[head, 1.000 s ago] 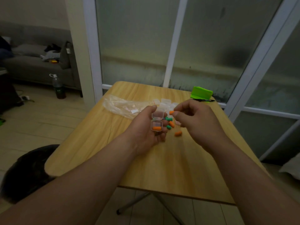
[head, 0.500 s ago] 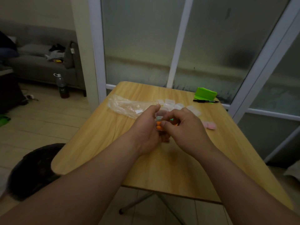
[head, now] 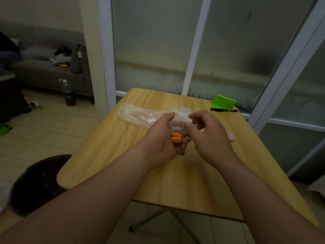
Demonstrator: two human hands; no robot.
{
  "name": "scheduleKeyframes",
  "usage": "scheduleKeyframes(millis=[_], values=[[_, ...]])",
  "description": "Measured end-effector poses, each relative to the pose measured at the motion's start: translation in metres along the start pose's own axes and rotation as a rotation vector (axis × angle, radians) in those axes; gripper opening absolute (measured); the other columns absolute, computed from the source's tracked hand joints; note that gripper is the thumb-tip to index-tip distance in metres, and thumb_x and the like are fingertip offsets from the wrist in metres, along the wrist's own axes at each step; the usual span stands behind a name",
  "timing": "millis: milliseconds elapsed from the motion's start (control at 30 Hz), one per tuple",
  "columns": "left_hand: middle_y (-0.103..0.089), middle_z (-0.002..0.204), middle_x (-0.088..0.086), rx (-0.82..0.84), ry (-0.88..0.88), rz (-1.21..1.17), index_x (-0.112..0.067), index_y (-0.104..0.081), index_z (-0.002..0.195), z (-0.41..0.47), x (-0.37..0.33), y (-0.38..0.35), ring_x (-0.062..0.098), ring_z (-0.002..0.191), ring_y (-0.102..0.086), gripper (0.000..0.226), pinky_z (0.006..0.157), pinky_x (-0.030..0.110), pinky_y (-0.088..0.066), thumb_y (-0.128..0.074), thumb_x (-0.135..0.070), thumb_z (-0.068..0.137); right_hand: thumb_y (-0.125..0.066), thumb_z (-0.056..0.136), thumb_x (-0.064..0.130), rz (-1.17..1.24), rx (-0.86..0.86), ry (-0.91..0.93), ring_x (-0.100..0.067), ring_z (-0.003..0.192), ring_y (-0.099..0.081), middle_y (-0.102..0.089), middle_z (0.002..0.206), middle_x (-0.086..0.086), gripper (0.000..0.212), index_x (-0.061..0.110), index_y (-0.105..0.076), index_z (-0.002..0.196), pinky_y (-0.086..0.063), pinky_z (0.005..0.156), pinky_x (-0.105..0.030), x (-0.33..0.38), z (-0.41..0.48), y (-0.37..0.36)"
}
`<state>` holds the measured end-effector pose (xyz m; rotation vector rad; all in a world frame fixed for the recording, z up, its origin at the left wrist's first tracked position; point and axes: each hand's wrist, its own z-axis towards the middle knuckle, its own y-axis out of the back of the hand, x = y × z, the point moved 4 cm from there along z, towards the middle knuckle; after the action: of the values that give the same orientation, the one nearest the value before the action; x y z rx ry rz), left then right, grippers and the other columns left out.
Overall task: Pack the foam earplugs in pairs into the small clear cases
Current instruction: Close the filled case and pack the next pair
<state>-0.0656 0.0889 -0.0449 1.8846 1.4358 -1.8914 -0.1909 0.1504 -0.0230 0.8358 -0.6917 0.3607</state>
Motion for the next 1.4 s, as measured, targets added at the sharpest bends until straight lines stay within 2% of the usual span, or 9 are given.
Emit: scheduleKeyframes(millis=[133,300,400,600,767,967,1100,1300,1400], values=[[-0.052,0.085,0.010,0.041,0.002,0.001,-0.012,-0.058,0.131,0.004,0.002,0.002,0.019,0.067,-0.049,0.061,0.062,0.033,-0.041,-0.039,-0.064,0.105,-0.064,0.104,0.034,-0.039,0.108,0.058,-0.004,0.126,-0.054,-0.060,0.132,0.016,0.035,0.032,-0.066,0.139,-0.049,0.105,-0.033,0.003,-0.002,-0.004],[-0.059,0.106,0.022,0.013,-0.006,-0.039,0.007,-0.055,0.139,0.011,-0.002,0.012,0.025,0.078,-0.059,0.085,0.072,0.037,-0.050,-0.038,-0.067,0.104,-0.072,0.098,0.031,-0.046,0.144,0.166,-0.001,0.122,-0.054,-0.065,0.124,0.017,0.017,0.029,-0.077,0.114,-0.036,0.100,-0.012,0.014,-0.010,-0.003],[-0.064,0.112,0.022,0.013,0.004,-0.097,0.002,-0.051,0.146,0.009,-0.004,0.013,0.028,0.085,-0.066,0.078,0.084,0.041,-0.053,-0.043,-0.063,0.105,-0.079,0.092,0.032,-0.096,0.185,0.225,0.000,0.114,-0.055,-0.067,0.115,0.019,0.016,0.028,-0.075,0.107,-0.037,0.091,-0.006,0.017,-0.017,-0.006],[-0.054,0.119,0.022,0.061,0.002,-0.052,0.009,-0.049,0.146,0.006,-0.001,0.007,0.034,0.103,-0.051,0.060,0.096,0.046,-0.042,-0.038,-0.034,0.106,-0.074,0.095,0.037,-0.119,0.188,0.200,-0.001,0.100,-0.058,-0.065,0.106,0.015,0.018,0.034,-0.060,0.106,-0.050,0.078,-0.023,0.017,-0.016,-0.009],[-0.068,0.118,0.024,0.142,-0.039,0.129,0.004,-0.061,0.136,0.004,0.001,0.006,0.036,0.112,-0.054,0.039,0.099,0.051,-0.038,-0.044,-0.008,0.103,-0.075,0.097,0.033,-0.068,0.178,0.142,-0.001,0.109,-0.063,-0.066,0.121,0.012,0.034,0.033,-0.055,0.125,-0.053,0.087,-0.018,0.006,-0.010,-0.002],[-0.070,0.126,0.031,0.090,-0.057,0.099,0.010,-0.047,0.145,0.009,0.002,0.008,0.036,0.110,-0.071,0.042,0.100,0.052,-0.052,-0.046,0.001,0.104,-0.079,0.091,0.034,-0.065,0.177,0.080,-0.005,0.126,-0.055,-0.061,0.136,0.010,0.061,0.027,-0.053,0.146,-0.043,0.096,-0.012,-0.004,-0.010,0.002],[-0.073,0.120,0.029,0.068,-0.069,0.108,0.008,-0.048,0.144,0.009,0.002,0.007,0.037,0.117,-0.072,0.041,0.115,0.060,-0.041,-0.045,0.006,0.103,-0.078,0.092,0.034,-0.113,0.172,0.108,-0.008,0.123,-0.056,-0.062,0.130,0.011,0.051,0.027,-0.059,0.138,-0.050,0.101,-0.028,-0.006,-0.010,0.001],[-0.070,0.124,0.029,0.052,-0.082,0.161,0.009,-0.058,0.137,0.006,0.002,0.001,0.025,0.090,-0.075,0.036,0.072,0.035,-0.058,-0.044,0.001,0.105,-0.078,0.091,0.032,-0.146,0.157,0.154,-0.008,0.106,-0.059,-0.062,0.109,0.010,0.032,0.031,-0.070,0.122,-0.051,0.091,-0.029,-0.005,-0.006,0.006],[-0.064,0.134,0.032,0.056,-0.068,0.164,0.009,-0.060,0.136,0.005,0.002,-0.001,0.026,0.099,-0.070,0.035,0.080,0.038,-0.063,-0.047,-0.006,0.106,-0.078,0.092,0.032,-0.146,0.195,0.149,-0.001,0.101,-0.059,-0.063,0.105,0.012,0.028,0.031,-0.072,0.119,-0.047,0.083,-0.022,-0.007,-0.003,0.012]])
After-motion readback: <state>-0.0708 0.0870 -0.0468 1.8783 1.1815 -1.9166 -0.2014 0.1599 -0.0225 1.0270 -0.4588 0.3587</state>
